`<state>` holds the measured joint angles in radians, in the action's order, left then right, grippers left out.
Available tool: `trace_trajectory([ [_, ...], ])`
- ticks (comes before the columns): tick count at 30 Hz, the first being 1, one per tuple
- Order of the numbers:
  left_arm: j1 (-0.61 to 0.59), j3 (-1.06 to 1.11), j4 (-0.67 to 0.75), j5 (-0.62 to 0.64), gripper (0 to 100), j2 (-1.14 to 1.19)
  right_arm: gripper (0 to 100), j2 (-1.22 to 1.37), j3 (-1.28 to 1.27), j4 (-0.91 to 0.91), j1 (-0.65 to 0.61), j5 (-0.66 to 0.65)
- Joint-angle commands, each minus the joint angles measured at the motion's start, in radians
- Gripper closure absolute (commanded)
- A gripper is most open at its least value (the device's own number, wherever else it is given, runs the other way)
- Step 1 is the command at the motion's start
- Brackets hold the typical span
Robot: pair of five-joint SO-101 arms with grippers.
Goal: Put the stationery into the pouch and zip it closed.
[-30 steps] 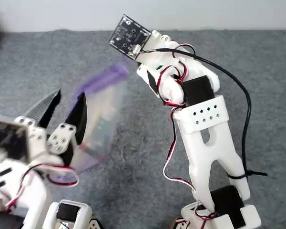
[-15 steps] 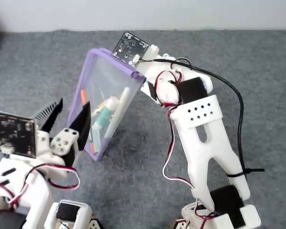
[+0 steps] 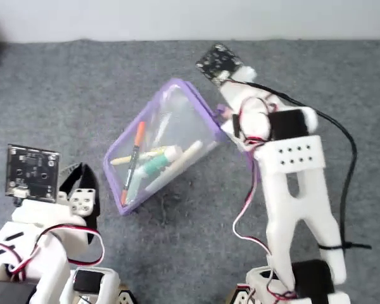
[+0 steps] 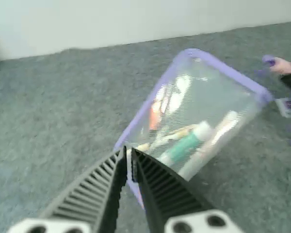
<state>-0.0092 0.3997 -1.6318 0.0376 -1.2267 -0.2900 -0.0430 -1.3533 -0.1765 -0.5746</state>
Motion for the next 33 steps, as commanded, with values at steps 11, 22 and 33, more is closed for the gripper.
trace_trajectory([
  [11, -0.094, -0.01, -0.008, 0.005, 98, -0.005, 89.7, -0.325, -0.193, -0.127, 0.035, 0.161],
  [22, -0.095, -0.008, -0.003, 0.009, 98, -0.005, 86.8, -0.519, -0.215, -0.24, 0.035, 0.184],
  [33, -0.101, 0.079, -0.009, 0.009, 98, -0.269, 99.3, -0.693, -0.215, -0.394, 0.035, 0.187],
])
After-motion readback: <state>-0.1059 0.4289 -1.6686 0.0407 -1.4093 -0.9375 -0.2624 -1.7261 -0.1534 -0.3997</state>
